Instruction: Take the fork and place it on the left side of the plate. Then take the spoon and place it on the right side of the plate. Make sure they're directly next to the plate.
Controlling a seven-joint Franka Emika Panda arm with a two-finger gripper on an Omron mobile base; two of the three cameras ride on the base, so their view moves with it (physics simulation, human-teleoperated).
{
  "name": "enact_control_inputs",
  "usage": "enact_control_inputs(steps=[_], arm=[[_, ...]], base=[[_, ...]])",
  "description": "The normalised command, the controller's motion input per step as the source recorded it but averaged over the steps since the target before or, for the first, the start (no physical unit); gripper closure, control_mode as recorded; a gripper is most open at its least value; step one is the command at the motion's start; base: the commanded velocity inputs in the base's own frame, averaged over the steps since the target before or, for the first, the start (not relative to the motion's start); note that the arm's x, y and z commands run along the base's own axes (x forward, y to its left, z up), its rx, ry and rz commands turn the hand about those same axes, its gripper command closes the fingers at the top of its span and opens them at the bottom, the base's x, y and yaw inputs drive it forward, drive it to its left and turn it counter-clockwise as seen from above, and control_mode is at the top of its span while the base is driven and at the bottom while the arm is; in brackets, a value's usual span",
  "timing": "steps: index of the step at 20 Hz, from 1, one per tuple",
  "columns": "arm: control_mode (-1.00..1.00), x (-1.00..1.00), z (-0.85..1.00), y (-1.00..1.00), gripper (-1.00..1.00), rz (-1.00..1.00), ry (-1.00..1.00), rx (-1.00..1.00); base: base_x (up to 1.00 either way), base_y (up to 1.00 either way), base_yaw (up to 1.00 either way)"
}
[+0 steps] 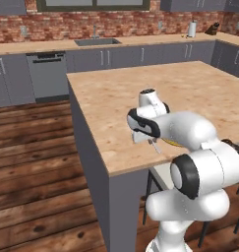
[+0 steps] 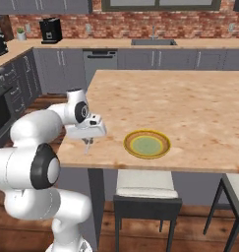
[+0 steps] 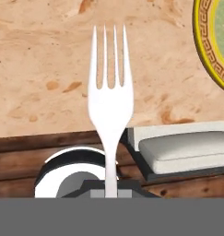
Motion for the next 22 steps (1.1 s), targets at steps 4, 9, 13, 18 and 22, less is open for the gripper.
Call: enact_control_inputs(steps=[4,9,13,18,22], arm=[[-1.00,0.26,-0.23,-0.12,1.00,0.06,-0.06,0.00],[-1.00,0.26,-0.12,-0.14,1.00,0.05,-0.07,0.00],[-1.00,0.38,-0.14,-0.14,1.00,0.05,0.00,0.01],[-1.00,0.30,-0.19,-0.14,1.00,0.05,0.00,0.03],[-1.00,0.32,-0.22,-0.12,1.00,0.04,0.00,0.04]], base=[[0.00,0.00,0.00],[0.00,0.00,0.00],[0.00,0.00,0.00],[0.00,0.00,0.00],[0.00,0.00,0.00]])
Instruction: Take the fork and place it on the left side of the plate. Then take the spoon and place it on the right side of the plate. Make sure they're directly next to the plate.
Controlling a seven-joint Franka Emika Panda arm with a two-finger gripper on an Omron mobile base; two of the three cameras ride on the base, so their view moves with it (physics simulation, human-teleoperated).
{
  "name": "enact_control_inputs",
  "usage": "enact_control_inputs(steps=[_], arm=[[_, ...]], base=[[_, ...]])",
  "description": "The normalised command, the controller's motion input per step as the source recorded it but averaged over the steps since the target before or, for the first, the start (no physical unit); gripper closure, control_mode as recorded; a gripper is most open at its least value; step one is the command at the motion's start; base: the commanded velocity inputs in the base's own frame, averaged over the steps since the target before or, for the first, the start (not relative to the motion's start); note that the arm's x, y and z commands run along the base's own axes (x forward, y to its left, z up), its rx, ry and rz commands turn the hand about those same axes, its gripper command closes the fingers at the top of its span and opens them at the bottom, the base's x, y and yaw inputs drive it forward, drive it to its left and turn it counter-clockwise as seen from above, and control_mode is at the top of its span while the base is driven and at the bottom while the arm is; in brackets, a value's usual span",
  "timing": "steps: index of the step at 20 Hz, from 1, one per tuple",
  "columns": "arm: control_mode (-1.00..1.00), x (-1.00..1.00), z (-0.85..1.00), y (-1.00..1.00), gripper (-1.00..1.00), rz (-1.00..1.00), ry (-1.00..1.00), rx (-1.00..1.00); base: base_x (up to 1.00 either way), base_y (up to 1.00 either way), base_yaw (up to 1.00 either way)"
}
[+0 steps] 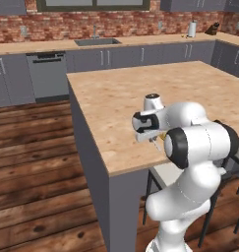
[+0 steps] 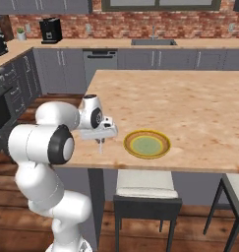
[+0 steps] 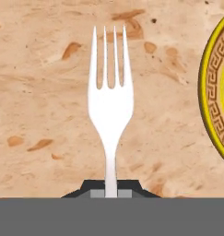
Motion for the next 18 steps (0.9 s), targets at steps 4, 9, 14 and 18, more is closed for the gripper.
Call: enact_control_inputs(steps=[4,9,14,18], arm=[[-1.00,0.38,-0.29,-0.10,1.00,0.02,0.00,0.03],[-1.00,0.36,-0.39,-0.04,1.00,0.01,0.00,0.02],[-1.00,0.26,-0.31,0.00,1.00,0.00,0.00,0.04],[-1.00,0.27,-0.25,0.00,1.00,0.00,0.00,0.05]], base=[[0.00,0.00,0.00],[0.00,0.00,0.00],[0.00,0.00,0.00],[0.00,0.00,0.00]])
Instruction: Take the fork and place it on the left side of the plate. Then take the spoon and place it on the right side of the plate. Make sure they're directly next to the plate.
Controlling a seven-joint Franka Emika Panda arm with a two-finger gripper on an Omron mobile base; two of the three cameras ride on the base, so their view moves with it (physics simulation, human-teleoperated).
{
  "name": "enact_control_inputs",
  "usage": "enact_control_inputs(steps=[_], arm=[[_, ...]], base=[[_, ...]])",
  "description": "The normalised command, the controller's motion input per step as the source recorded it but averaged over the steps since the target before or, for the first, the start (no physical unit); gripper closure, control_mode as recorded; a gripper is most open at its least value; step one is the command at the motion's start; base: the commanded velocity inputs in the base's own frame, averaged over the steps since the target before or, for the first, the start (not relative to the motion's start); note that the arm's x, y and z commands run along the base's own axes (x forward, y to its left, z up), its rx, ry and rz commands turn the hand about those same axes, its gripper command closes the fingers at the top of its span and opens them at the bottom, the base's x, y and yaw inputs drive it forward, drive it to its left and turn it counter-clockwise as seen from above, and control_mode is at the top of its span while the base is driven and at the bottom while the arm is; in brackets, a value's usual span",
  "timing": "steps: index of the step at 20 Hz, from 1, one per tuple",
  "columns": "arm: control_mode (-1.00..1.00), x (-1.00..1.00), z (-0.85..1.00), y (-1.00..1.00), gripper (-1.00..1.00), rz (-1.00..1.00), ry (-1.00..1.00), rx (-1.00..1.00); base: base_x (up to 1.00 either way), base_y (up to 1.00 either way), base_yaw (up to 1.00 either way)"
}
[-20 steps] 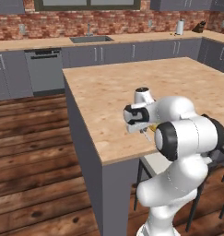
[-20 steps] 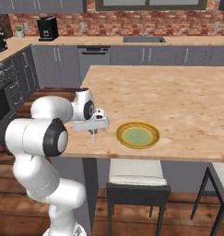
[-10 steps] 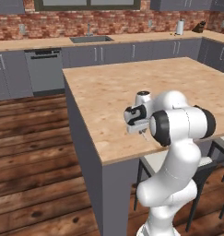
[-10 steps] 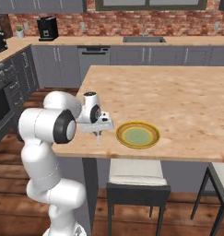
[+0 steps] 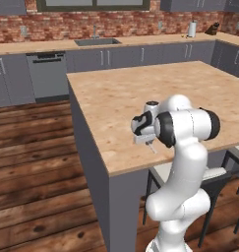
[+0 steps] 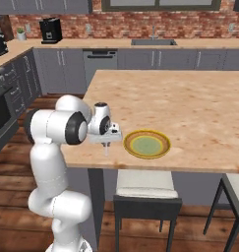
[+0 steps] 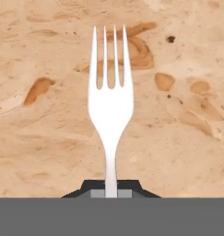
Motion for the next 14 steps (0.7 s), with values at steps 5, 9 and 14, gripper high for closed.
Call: enact_control_inputs(steps=[5,9,14], arm=[[-1.00,0.30,-0.29,0.00,1.00,0.00,0.00,0.03],[-1.00,0.20,-0.25,0.05,-1.00,0.00,0.01,0.00],[-1.00,-0.06,0.19,0.16,-1.00,0.02,-0.02,0.00]], base=[[0.00,0.00,0.00],[0.00,0.00,0.00],[0.00,0.00,0.00]])
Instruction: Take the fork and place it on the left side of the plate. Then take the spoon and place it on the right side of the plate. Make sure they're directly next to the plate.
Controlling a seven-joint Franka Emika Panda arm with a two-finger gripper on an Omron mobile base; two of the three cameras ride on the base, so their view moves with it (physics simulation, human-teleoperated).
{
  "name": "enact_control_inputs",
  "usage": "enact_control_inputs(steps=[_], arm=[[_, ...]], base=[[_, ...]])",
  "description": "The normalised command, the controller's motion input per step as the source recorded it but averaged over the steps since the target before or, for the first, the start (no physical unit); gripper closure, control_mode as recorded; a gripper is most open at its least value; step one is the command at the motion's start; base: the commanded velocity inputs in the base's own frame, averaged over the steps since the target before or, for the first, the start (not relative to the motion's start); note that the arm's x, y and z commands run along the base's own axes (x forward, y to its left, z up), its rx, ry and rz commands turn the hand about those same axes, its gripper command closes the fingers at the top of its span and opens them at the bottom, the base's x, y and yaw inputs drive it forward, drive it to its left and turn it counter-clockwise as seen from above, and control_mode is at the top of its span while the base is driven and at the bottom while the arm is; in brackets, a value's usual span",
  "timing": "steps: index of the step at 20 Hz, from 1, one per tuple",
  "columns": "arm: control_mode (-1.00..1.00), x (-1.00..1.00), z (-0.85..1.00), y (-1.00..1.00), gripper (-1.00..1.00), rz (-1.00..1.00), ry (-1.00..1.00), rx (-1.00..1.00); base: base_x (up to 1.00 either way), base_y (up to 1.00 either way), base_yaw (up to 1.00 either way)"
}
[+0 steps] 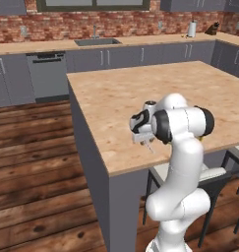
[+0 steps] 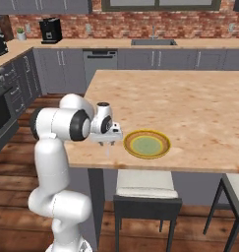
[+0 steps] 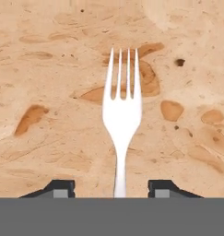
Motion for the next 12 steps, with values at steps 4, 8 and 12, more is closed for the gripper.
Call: enact_control_inputs(steps=[4,8,12], arm=[[-1.00,-0.40,0.66,0.10,-1.00,0.04,-0.09,0.00],[-1.00,-0.56,0.81,0.05,-1.00,0.03,-0.05,0.00],[-1.00,-0.75,0.65,0.07,-1.00,0.01,-0.02,0.00]], base=[[0.00,0.00,0.00],[0.00,0.00,0.00],[0.00,0.00,0.00]])
